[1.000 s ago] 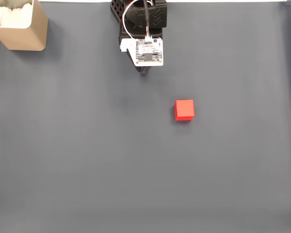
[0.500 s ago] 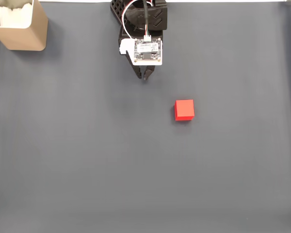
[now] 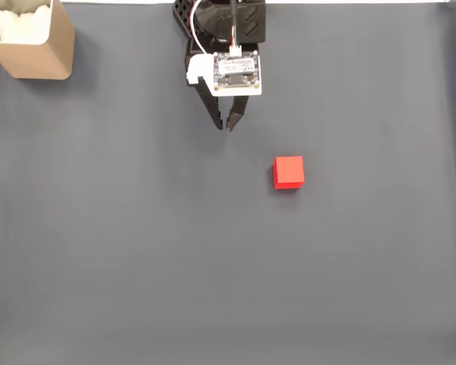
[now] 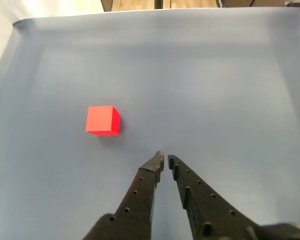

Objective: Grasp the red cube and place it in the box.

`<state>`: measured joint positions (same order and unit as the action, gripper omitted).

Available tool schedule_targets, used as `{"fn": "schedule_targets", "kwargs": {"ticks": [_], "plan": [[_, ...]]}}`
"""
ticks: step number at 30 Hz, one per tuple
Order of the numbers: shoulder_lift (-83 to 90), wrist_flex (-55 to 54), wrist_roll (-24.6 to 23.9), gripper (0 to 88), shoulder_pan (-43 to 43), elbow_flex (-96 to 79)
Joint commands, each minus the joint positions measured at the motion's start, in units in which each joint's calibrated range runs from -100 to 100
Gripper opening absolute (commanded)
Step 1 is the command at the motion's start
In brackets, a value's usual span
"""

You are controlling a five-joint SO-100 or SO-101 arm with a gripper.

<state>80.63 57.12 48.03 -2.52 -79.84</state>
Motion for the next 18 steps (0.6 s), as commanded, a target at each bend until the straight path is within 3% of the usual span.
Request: {"fn": "schedule_targets", "kwargs": {"ticks": [1,18], "plan": [[-4.29,-0.23,0.05,0.0,-0.96,8.49],[-21.62,6.9,-1.81,0.0,-6.71,33.4]]}}
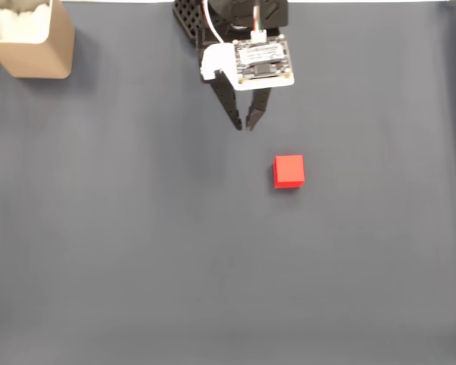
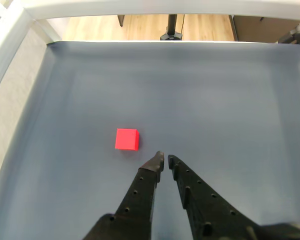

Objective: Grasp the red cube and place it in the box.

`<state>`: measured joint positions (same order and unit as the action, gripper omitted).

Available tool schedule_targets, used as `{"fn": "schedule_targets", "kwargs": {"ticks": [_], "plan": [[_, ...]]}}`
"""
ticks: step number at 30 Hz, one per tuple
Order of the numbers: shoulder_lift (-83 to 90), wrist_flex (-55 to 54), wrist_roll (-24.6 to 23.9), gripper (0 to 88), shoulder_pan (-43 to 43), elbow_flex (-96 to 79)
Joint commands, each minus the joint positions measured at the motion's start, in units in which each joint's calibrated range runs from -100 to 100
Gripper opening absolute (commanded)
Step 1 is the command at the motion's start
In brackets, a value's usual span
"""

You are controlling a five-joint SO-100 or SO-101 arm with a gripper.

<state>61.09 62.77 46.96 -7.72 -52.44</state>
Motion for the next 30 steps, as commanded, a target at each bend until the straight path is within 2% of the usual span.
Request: {"fn": "schedule_targets", "kwargs": {"ticks": [1,16,30], "plan": [[-3.21,1.99,-0.88,0.0,-2.09,7.46],[-17.42,11.49,-5.03,0.2,-13.88,22.06],[-26.43,10.02,-7.57,8.5,-15.72,26.99]]}}
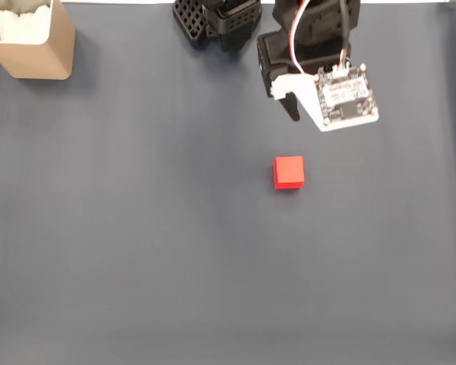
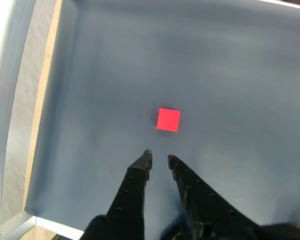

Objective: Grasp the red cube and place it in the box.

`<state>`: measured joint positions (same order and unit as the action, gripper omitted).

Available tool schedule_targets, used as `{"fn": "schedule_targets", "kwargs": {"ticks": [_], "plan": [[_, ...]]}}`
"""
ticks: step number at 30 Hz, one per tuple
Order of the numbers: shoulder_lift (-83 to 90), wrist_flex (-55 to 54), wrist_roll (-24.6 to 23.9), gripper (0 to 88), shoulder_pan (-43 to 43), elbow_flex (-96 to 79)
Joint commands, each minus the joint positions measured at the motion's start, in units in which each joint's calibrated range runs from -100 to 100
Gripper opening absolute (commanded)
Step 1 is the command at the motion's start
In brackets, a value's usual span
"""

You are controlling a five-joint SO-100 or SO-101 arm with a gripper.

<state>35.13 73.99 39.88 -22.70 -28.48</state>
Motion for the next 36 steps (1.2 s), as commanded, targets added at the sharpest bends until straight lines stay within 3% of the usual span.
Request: {"fn": "schedule_targets", "kwargs": {"ticks": [1,12,36], "plan": [[-0.81,-1.44,-0.59,9.5,-0.52,3.02],[-3.59,-7.02,-0.34,16.6,1.25,1.56],[5.6,-24.15,3.86,27.8,9.99,-21.15]]}}
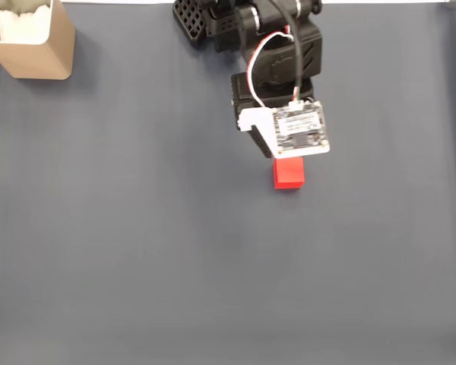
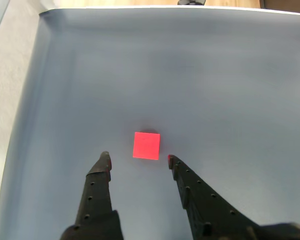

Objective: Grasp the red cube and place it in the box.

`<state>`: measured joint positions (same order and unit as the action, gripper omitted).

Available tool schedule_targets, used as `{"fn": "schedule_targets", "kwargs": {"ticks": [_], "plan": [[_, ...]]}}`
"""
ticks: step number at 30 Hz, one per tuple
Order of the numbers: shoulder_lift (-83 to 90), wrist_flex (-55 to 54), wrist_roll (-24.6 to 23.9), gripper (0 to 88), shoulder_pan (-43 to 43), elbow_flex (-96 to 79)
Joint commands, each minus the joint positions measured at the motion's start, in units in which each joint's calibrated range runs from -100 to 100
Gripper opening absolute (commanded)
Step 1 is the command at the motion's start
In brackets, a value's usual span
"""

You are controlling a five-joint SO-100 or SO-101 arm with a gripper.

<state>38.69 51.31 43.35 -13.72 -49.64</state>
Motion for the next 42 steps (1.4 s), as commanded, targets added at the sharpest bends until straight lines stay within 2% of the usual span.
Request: {"fn": "schedule_targets", "kwargs": {"ticks": [1,15,42], "plan": [[2.13,-1.89,0.44,28.2,1.08,-0.45],[0.65,-10.74,2.05,34.4,1.08,-5.65],[-4.98,-17.05,0.15,34.3,-0.48,-12.13]]}}
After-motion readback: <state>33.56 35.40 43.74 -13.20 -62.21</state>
